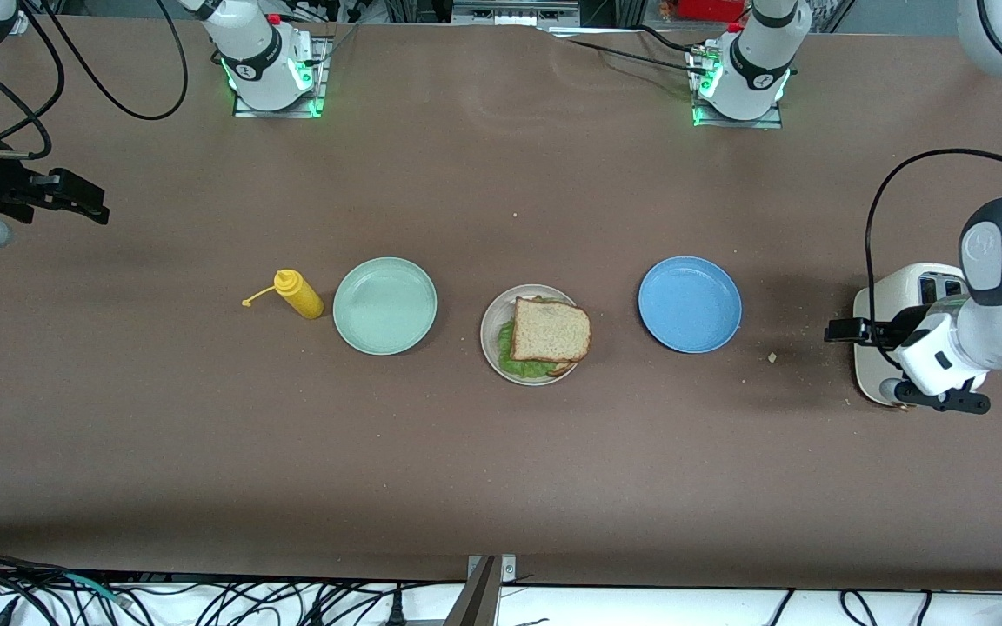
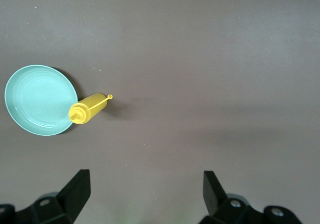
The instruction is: Make sandwich in beige plate with both arms
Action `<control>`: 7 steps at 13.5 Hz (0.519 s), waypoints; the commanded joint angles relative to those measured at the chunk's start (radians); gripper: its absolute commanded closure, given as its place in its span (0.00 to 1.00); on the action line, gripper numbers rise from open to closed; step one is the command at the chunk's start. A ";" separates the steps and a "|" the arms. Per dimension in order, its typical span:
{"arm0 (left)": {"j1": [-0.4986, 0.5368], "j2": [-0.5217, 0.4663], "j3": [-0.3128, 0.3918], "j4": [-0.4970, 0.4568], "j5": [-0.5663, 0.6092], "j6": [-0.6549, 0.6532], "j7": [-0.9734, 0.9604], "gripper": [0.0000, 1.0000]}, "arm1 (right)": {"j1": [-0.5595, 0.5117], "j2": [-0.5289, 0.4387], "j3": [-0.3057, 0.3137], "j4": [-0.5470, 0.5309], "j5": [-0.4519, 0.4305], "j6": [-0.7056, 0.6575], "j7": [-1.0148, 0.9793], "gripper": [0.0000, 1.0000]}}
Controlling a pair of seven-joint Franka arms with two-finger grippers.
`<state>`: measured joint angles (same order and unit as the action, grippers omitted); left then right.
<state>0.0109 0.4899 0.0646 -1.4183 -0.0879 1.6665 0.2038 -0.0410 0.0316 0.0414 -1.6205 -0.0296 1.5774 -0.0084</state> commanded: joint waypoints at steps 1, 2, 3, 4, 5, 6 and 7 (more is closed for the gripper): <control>-0.015 -0.025 -0.003 0.027 0.069 -0.059 -0.082 0.01 | -0.007 -0.006 0.000 -0.005 0.020 0.006 0.002 0.00; -0.017 -0.042 -0.008 0.027 0.080 -0.073 -0.104 0.01 | -0.007 -0.006 0.000 -0.005 0.020 0.006 0.002 0.00; -0.019 -0.069 -0.009 0.027 0.091 -0.077 -0.113 0.01 | -0.007 -0.006 0.000 -0.005 0.020 0.006 0.002 0.00; -0.020 -0.101 -0.011 0.012 0.094 -0.077 -0.115 0.01 | -0.007 -0.006 0.000 -0.005 0.020 0.006 0.002 0.00; -0.020 -0.128 -0.012 -0.002 0.094 -0.080 -0.113 0.01 | -0.005 -0.007 0.000 -0.005 0.020 0.006 0.002 0.00; -0.020 -0.167 -0.014 -0.019 0.094 -0.097 -0.113 0.01 | -0.005 -0.006 0.000 -0.005 0.020 0.006 0.002 0.00; -0.029 -0.200 -0.014 -0.030 0.096 -0.117 -0.113 0.01 | -0.005 -0.007 0.000 -0.005 0.020 0.006 0.004 0.00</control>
<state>-0.0075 0.3802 0.0574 -1.3944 -0.0348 1.5786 0.1060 -0.0410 0.0318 0.0412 -1.6205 -0.0295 1.5778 -0.0084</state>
